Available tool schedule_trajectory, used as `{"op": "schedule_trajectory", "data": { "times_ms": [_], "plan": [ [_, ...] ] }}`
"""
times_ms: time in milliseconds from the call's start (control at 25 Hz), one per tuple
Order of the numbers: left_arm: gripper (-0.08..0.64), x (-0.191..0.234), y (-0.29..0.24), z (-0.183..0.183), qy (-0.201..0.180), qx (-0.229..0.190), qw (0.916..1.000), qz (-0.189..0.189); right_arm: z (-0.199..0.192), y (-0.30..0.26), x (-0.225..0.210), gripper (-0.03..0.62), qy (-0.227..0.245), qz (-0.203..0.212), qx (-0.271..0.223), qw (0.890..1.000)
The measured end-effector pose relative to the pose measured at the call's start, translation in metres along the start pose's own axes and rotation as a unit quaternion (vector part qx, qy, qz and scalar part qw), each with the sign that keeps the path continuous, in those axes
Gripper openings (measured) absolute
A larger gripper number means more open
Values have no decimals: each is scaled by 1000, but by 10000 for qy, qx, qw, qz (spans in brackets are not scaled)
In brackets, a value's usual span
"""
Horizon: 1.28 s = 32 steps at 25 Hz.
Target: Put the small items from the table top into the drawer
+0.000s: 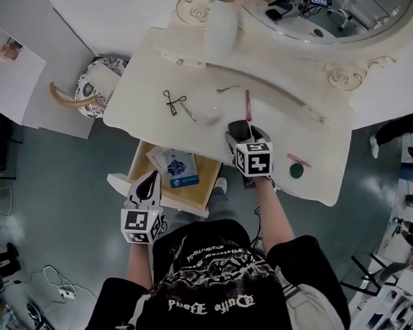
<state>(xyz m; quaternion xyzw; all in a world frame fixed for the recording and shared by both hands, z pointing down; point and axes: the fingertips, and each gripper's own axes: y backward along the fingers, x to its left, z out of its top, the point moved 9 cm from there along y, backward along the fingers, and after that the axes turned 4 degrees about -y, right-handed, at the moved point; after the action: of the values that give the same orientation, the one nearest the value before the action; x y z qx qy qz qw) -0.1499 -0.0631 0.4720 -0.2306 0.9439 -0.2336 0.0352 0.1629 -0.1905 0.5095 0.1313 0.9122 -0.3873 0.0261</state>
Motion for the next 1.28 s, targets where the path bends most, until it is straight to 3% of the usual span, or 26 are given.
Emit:
{"op": "schedule_trajectory", "data": {
  "times_ms": [560,1280],
  "plan": [
    [15,5,0,-2,141,35,9996,257,-4,-20,-6,336,56,-245,657,9975],
    [15,3,-8,-3,159,42,9995,258,-5,-14,-5,328,51,-360,480,9982]
  ]
}}
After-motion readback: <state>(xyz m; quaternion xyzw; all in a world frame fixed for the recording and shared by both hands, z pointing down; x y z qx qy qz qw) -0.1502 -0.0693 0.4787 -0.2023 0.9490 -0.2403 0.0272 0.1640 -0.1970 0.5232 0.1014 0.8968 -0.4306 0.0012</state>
